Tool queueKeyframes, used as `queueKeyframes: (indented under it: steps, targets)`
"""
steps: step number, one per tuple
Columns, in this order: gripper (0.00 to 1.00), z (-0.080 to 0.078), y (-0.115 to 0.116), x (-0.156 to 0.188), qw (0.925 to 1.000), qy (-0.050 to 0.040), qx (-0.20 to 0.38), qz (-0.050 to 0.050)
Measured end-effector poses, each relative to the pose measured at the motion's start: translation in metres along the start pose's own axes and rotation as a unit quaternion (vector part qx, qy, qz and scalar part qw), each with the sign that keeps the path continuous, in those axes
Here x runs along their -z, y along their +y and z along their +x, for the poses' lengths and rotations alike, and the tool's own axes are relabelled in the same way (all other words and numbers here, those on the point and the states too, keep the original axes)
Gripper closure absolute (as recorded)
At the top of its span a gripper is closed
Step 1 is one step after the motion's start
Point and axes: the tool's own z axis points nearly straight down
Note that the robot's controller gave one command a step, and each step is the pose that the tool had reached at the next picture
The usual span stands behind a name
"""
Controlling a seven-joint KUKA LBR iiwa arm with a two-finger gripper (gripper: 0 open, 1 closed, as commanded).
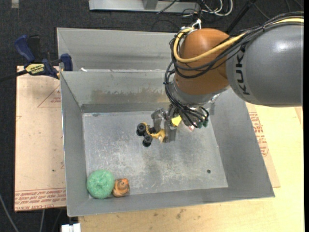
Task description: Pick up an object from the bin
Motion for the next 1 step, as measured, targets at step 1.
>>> queueKeyframes:
  steps: [1]
  targets:
    - [1.0,0.0,0.0,0.0,1.0,0.0,0.0,0.0]
